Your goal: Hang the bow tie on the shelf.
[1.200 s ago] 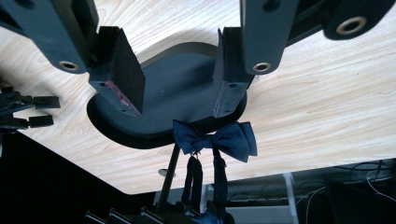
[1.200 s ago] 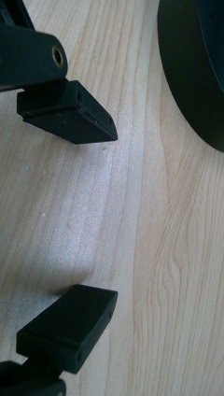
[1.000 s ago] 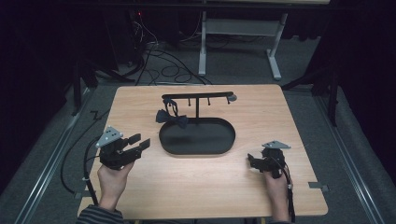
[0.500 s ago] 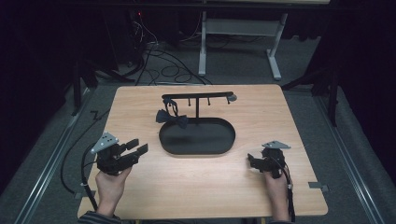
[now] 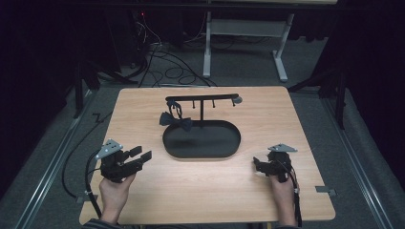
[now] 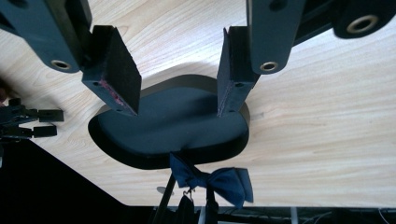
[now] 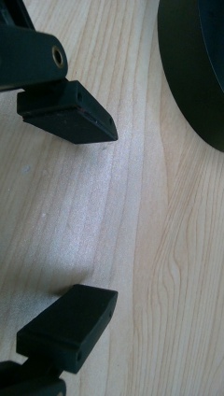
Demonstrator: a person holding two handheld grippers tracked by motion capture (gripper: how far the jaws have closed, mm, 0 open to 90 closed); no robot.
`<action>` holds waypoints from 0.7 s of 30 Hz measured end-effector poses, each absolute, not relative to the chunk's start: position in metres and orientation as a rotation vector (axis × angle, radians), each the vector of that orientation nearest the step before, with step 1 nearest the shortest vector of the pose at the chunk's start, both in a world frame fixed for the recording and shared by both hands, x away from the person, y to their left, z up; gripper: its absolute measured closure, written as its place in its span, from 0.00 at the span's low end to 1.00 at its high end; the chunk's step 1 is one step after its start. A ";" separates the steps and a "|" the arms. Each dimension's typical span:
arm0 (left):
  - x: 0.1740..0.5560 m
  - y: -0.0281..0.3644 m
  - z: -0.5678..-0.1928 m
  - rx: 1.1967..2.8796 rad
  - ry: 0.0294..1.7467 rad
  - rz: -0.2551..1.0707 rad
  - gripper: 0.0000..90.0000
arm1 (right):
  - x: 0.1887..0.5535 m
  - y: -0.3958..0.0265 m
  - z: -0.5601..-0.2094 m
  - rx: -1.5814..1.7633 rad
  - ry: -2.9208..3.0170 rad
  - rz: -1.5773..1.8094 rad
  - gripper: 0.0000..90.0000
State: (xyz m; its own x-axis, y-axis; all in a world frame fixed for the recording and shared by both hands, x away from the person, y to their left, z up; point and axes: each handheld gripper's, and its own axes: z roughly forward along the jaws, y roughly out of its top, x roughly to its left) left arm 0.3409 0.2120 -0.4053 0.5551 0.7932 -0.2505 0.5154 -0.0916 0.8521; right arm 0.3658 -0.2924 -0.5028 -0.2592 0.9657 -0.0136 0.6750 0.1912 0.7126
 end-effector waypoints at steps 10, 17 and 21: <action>0.340 0.210 -0.412 1.774 1.109 0.330 0.55 | 0.366 -0.292 -0.503 1.532 2.007 0.828 0.23; 0.342 0.204 -0.419 1.795 1.117 0.325 0.55 | 0.366 -0.292 -0.503 1.534 2.006 0.829 0.23; 0.345 0.198 -0.424 1.807 1.116 0.312 0.55 | 0.366 -0.293 -0.503 1.531 2.007 0.829 0.23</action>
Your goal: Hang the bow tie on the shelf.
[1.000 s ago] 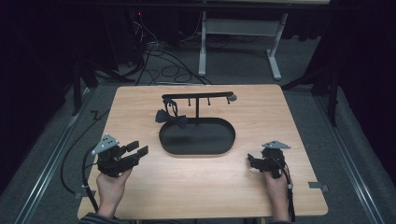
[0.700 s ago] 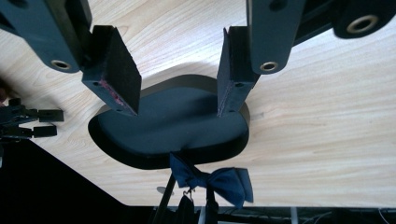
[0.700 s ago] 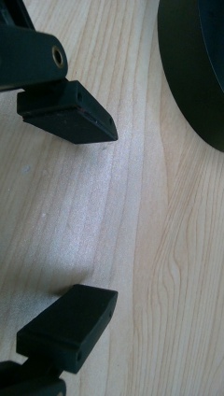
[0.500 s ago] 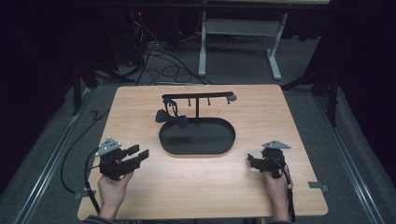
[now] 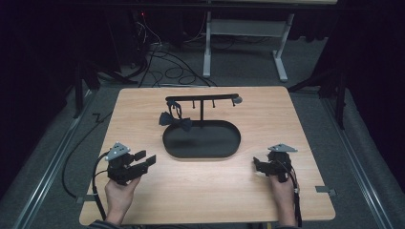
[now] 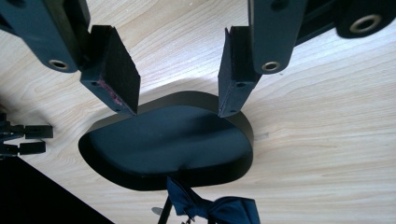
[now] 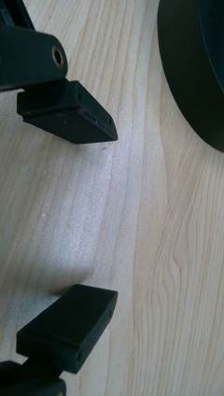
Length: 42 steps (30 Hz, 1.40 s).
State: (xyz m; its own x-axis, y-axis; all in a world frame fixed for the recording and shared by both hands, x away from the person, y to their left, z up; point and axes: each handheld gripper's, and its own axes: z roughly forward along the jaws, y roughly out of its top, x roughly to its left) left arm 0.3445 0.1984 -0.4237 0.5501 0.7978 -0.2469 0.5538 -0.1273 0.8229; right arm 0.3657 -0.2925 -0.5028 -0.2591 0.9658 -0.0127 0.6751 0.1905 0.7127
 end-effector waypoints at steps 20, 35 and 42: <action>0.354 0.194 -0.440 1.846 1.151 0.303 0.54 | 0.366 -0.293 -0.503 1.533 2.007 0.831 0.23; 0.363 0.195 -0.454 1.857 1.189 0.313 0.53 | 0.366 -0.293 -0.503 1.533 2.005 0.832 0.23; 0.367 0.195 -0.463 1.876 1.208 0.315 0.53 | 0.366 -0.293 -0.503 1.533 2.005 0.832 0.23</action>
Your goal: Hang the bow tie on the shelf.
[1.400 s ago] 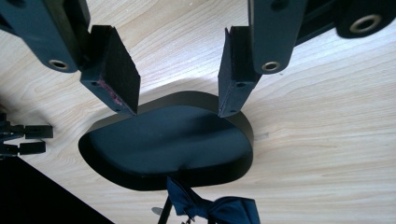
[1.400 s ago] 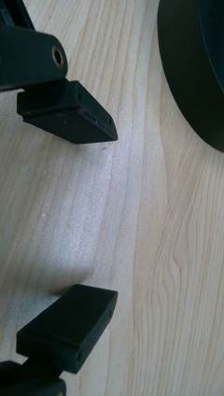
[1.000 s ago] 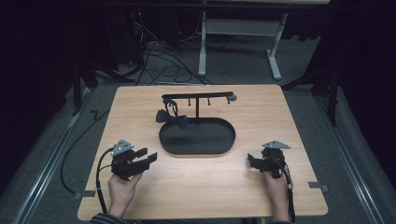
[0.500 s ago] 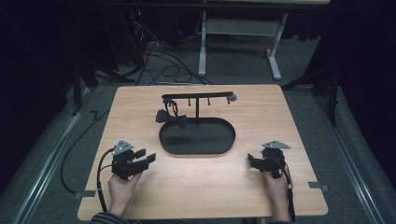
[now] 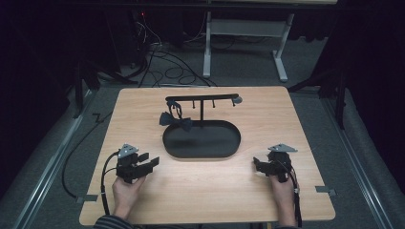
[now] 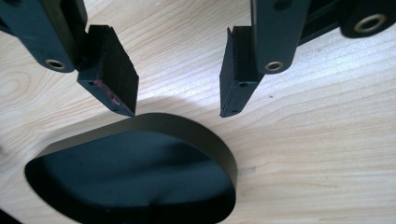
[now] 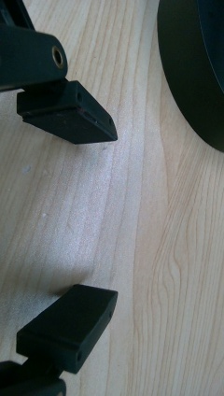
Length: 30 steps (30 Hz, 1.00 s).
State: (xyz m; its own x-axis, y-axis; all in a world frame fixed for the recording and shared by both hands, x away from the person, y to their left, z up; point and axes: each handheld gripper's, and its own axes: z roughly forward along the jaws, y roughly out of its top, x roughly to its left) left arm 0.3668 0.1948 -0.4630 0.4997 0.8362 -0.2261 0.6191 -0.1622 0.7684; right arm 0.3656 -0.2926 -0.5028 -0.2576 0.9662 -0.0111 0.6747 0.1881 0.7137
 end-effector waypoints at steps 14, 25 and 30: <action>0.373 0.189 -0.475 1.896 1.226 0.347 0.52 | 0.366 -0.293 -0.503 1.533 2.005 0.832 0.23; 0.376 0.187 -0.483 1.918 1.239 0.377 0.51 | 0.366 -0.293 -0.503 1.532 2.005 0.833 0.23; 0.377 0.186 -0.487 1.924 1.243 0.388 0.50 | 0.366 -0.293 -0.503 1.534 2.006 0.830 0.23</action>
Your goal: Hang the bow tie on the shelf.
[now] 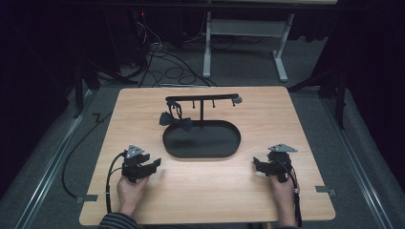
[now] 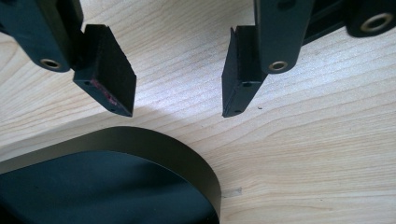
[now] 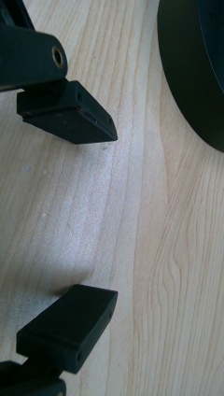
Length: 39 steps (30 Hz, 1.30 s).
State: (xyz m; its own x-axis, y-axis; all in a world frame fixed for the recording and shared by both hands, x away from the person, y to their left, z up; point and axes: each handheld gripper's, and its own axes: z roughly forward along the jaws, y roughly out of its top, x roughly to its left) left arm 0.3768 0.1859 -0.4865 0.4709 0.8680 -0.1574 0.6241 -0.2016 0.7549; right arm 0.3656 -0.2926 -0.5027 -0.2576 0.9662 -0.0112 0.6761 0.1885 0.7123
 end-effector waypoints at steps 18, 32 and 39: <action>0.379 0.181 -0.497 1.977 1.245 0.451 0.47 | 0.366 -0.293 -0.503 1.534 2.005 0.832 0.23; 0.374 0.173 -0.507 2.015 1.216 0.532 0.42 | 0.366 -0.293 -0.503 1.531 2.006 0.832 0.23; 0.373 0.172 -0.507 2.012 1.219 0.530 0.40 | 0.366 -0.292 -0.503 1.533 2.004 0.831 0.23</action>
